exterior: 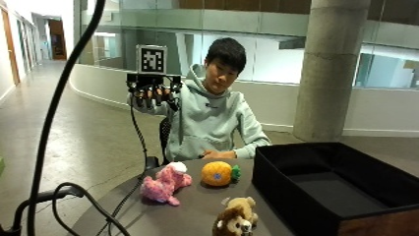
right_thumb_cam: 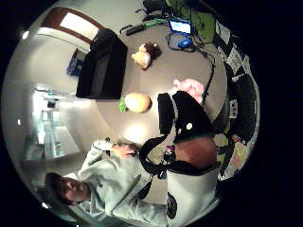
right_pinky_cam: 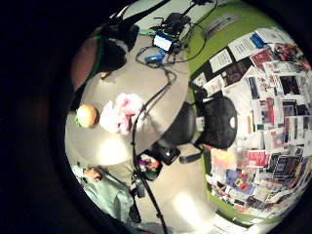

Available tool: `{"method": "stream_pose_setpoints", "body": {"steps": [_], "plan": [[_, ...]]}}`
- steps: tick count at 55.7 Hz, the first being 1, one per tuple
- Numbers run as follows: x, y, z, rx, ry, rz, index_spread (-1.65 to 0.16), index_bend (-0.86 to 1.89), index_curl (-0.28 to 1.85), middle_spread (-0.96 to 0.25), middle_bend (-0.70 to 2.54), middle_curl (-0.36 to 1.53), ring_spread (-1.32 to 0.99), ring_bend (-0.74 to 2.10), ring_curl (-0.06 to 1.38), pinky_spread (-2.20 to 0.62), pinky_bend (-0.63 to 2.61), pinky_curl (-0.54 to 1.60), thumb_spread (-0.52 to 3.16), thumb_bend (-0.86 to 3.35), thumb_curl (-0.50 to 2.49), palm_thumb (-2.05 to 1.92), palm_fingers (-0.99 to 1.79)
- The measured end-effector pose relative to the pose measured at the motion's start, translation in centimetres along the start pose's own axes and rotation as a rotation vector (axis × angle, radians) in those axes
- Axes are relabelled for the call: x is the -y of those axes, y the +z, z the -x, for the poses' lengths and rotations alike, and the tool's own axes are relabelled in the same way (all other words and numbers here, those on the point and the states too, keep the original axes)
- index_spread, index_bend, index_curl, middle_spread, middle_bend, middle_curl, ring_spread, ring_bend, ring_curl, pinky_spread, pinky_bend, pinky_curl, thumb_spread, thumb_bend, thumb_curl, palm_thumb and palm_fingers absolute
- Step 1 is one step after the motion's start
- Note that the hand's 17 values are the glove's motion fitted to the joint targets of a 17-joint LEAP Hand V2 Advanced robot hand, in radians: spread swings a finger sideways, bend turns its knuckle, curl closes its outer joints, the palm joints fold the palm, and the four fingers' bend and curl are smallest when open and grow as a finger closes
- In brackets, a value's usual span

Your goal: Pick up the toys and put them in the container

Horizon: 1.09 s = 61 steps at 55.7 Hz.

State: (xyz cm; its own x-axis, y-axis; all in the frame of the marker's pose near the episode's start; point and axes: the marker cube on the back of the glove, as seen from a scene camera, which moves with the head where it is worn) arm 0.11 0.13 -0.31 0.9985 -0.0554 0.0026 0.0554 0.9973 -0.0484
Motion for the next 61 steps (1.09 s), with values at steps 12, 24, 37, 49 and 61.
{"method": "stream_pose_setpoints", "body": {"steps": [12, 24, 37, 49, 61], "plan": [[1.0, -0.9, 1.4, 0.019, -0.071, 0.149, -0.22, 0.12, 0.06, -0.03, 0.19, 0.09, -0.12, 0.53, 0.16, -0.05, 0.79, 0.26, 1.16, 0.16, 0.10, 0.14, 0.16], [3.9, -0.3, 5.5, -0.032, -0.042, 0.271, -0.26, 0.15, 0.12, -0.04, 0.21, 0.18, -0.15, 0.62, 0.20, -0.05, 0.83, 0.29, 1.44, 0.16, 0.16, 0.11, 0.12], [11.1, 4.7, 12.5, -0.108, -0.229, 0.330, -0.27, 0.11, 0.17, -0.04, 0.19, 0.24, -0.16, 0.62, 0.22, -0.05, 0.92, 0.34, 1.50, 0.13, 0.21, 0.07, -0.05], [19.8, 14.1, 16.6, -0.027, -0.437, 0.307, -0.28, 0.11, 0.18, -0.04, 0.15, 0.25, -0.10, 0.30, 0.16, -0.01, 0.88, 0.33, 1.42, 0.07, 0.23, 0.04, -0.29], [19.5, 25.0, 17.7, -0.012, -0.521, 0.511, -0.30, 0.19, 0.21, -0.04, 0.10, 0.23, -0.05, 0.15, 0.15, 0.02, 0.78, 0.31, 1.33, 0.03, 0.25, 0.05, -0.22]]}}
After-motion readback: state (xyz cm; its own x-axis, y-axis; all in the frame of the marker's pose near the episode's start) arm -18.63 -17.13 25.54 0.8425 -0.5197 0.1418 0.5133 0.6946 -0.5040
